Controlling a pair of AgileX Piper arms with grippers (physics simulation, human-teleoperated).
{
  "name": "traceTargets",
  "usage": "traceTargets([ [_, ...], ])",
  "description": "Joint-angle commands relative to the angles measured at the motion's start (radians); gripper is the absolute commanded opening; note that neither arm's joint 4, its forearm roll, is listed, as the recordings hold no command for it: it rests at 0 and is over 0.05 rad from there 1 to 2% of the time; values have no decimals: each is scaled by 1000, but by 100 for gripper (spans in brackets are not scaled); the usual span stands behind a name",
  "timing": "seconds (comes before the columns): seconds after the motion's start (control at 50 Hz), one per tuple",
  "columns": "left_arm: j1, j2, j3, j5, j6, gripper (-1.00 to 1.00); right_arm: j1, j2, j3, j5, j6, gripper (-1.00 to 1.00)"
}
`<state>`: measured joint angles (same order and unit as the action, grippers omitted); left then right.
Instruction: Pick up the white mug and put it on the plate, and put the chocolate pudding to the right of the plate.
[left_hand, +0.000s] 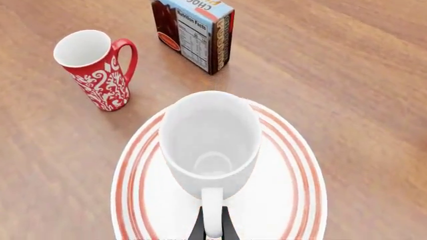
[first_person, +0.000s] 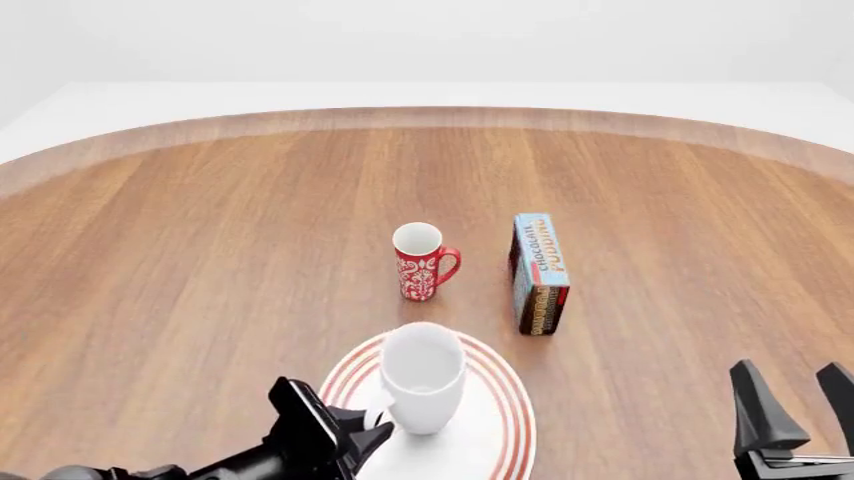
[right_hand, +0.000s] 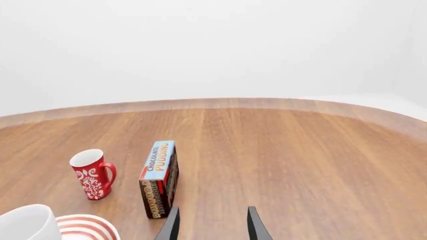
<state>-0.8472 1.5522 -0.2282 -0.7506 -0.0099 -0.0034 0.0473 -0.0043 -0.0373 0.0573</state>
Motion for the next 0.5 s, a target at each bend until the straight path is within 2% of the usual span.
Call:
traceTargets([
  [0.02,3,26,4,-28,-3,-100,0,-1,0,1,0,100],
  [0.5,-1,90,11,-79,-33,-100,0,-1,0,1,0,100],
])
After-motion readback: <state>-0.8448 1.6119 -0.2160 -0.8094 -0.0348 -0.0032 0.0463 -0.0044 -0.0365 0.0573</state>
